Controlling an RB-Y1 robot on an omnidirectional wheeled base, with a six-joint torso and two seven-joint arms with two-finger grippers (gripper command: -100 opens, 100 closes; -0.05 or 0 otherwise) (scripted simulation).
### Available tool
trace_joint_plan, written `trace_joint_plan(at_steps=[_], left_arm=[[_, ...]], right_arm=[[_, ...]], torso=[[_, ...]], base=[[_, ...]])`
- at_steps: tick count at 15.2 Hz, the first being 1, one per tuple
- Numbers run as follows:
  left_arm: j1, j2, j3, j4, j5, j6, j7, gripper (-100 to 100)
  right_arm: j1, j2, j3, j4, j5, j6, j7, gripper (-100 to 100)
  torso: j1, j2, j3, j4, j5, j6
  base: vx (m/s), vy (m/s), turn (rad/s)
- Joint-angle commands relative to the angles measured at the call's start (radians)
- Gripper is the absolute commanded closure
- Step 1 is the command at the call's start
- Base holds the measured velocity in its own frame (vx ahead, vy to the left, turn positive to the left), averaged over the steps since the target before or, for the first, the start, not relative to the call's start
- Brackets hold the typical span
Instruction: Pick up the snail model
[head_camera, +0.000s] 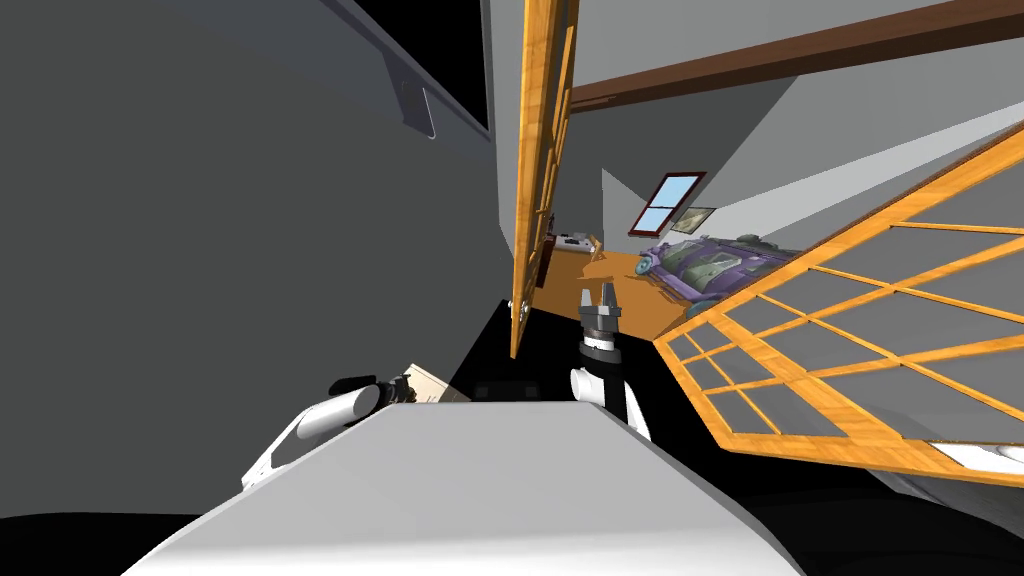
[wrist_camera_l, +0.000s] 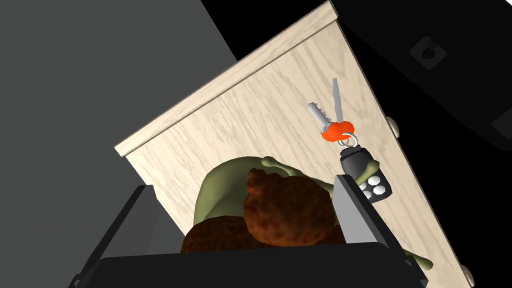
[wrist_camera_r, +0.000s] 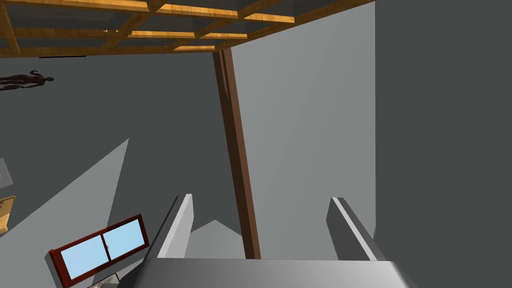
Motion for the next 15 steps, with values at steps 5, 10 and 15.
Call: trace_joint_plan(at_steps=[5,10,15], left_arm=[[0.001,0.022,0.022,0.049,0.044,0.121,0.023,-100],[0.001,0.032,0.032,0.076,0.065,0.187,0.037,-100],[-0.015,0.021,0.022,0.12,0.053,0.169,0.032,-100]], right_arm=[[0.0,0.0,0.0,0.0,0.0,0.0,0.0,0],[0.0,0.0,0.0,0.0,0.0,0.0,0.0,0],[0.0,0.0,0.0,0.0,0.0,0.0,0.0,0]], torso=[[0.001,0.001,0.0,0.0,0.0,0.0],[0.001,0.002,0.001,0.0,0.0,0.0],[0.0,0.004,0.003,0.001,0.0,0.0]], base=[[0.061,0.011,0.024],[0.045,0.013,0.024],[0.006,-0.004,0.016]])
